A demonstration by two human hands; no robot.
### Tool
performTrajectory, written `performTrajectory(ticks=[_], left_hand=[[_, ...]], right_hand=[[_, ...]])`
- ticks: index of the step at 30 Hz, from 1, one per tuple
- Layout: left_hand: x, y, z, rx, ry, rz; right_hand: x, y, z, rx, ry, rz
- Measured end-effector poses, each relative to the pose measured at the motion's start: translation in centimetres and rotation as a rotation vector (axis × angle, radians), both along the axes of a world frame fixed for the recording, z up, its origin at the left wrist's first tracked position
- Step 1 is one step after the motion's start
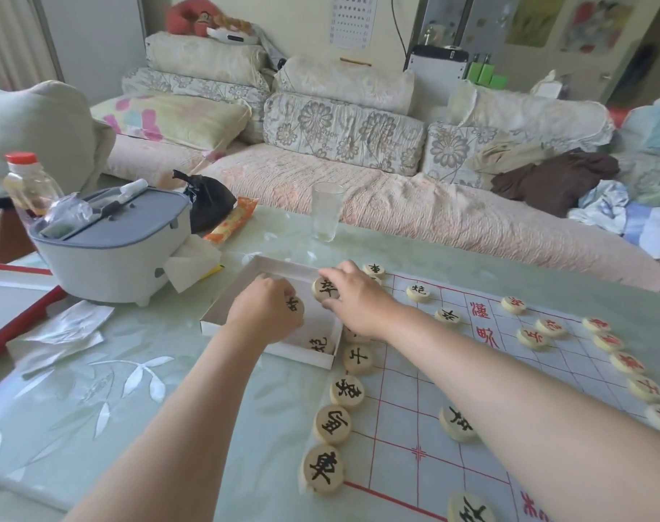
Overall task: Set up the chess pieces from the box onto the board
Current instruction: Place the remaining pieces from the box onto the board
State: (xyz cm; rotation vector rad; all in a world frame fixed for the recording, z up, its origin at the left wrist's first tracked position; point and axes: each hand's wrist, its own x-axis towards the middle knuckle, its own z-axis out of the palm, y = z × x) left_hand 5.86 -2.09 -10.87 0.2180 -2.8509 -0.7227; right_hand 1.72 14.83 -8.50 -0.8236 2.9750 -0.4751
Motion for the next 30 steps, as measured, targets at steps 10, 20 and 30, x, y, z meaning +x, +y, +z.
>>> performTrajectory(ticks=[10, 20, 30], left_hand=[[-1.3, 6.2, 1.0, 0.213, 0.110, -0.184], [-3.3, 10.8, 1.4, 0.433, 0.038, -0.233], [-4.9, 11.2, 1.1, 0.375, 0.119, -0.286]], right_hand=[[0.4, 10.0, 0.2, 0.052, -0.110, -0.200], [0.2, 13.5, -1.1, 0.104, -0.232, -0.175], [-3.1, 10.2, 0.5, -0.655, -0.473, -0.401]])
